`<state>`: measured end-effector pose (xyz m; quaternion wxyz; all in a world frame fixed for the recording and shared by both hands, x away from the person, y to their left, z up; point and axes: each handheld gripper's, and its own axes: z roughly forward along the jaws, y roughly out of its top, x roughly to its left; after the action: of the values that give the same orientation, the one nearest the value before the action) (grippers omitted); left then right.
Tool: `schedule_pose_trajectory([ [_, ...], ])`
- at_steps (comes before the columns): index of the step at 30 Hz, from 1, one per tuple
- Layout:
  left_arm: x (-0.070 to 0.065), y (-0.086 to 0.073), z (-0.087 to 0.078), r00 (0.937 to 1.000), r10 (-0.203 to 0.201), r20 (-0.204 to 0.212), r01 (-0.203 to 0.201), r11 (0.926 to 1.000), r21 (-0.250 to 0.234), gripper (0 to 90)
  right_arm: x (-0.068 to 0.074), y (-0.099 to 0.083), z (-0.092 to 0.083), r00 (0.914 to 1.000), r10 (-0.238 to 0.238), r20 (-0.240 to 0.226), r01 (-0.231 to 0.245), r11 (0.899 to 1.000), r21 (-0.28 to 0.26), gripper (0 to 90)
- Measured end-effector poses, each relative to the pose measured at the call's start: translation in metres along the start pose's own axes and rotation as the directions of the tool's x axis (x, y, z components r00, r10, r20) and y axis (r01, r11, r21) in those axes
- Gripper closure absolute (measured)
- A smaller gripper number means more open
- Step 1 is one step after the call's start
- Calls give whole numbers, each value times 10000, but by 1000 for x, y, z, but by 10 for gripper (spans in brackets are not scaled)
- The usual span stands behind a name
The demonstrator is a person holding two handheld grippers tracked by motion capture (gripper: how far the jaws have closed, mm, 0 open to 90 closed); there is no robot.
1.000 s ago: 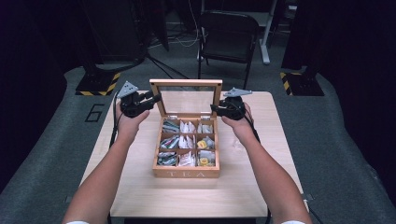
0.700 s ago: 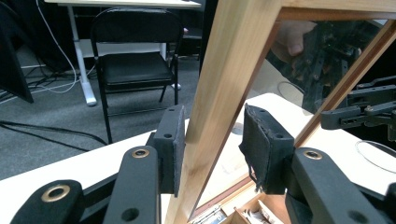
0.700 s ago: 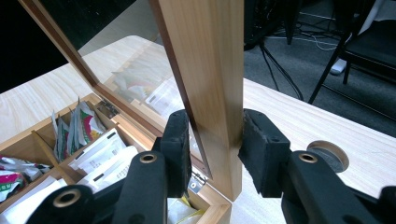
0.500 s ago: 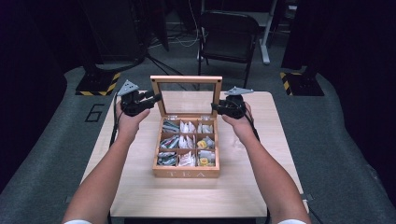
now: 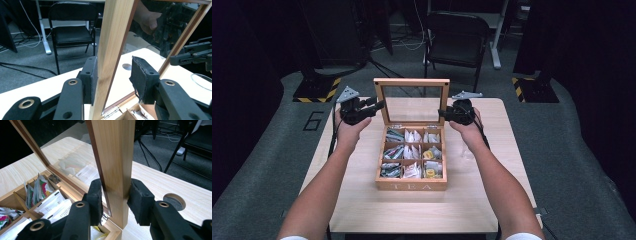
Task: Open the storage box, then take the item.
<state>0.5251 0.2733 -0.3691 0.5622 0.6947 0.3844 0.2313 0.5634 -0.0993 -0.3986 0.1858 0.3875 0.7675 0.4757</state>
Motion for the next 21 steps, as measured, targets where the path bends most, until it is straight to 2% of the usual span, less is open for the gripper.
schedule_pose_trajectory([
  [9, 2, -1, -5, 10000, -19, -60, 19, 10000, -52, 567, -2, 1, 3, 9998, 142, 131, -142, 9999, 17, 643],
  [13, 2, 0, -7, 10000, -13, -52, 12, 9999, -107, 568, -3, 1, 4, 9993, 363, 127, -364, 9993, 20, 644],
  [21, 1, -2, -10, 10000, -10, 17, 10, 10000, -61, 568, -5, 6, 8, 9992, 316, 231, -322, 9992, 228, 651],
])
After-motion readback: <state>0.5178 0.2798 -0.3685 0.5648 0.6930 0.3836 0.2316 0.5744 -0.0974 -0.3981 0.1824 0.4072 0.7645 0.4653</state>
